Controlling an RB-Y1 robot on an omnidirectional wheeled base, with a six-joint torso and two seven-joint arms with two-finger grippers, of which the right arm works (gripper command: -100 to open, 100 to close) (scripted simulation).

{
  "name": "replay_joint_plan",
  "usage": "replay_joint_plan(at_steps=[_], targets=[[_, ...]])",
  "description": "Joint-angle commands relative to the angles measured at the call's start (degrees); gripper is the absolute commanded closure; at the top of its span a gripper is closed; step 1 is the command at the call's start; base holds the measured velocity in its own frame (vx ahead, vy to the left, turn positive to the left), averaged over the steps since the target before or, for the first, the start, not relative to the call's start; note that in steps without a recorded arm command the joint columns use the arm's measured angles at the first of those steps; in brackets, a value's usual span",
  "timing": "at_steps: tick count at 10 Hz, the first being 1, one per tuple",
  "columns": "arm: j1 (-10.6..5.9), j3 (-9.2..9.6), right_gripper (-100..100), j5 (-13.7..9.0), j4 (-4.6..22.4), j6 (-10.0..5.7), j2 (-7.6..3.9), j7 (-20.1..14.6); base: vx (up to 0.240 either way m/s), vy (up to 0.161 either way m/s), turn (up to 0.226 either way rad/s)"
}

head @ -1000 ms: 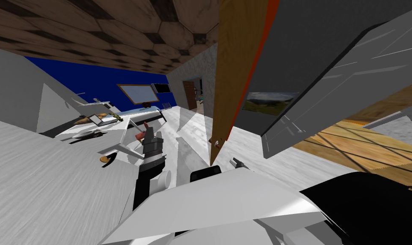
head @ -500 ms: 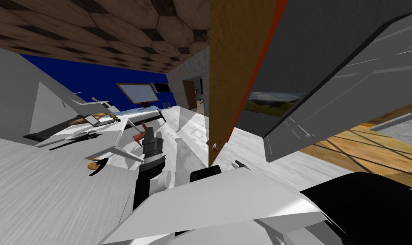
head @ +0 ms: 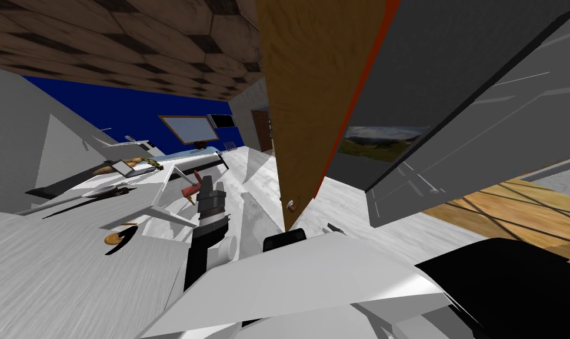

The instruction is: Push the door open

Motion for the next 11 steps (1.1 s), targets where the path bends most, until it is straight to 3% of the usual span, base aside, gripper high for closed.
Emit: replay_joint_plan(at_steps=[1, 7, 11], targets=[[-0.44, -0.11, -100, -0.25, -0.07, 1.40, 0.00, -0.40, 0.049, 0.086, 0.043], [-1.96, -0.50, -100, -1.13, -0.34, 4.02, 0.02, -1.81, 0.134, 0.139, 0.042], [-3.01, -0.77, -100, -1.75, -0.52, 4.43, 0.02, -2.79, 0.138, 0.141, 0.048]])
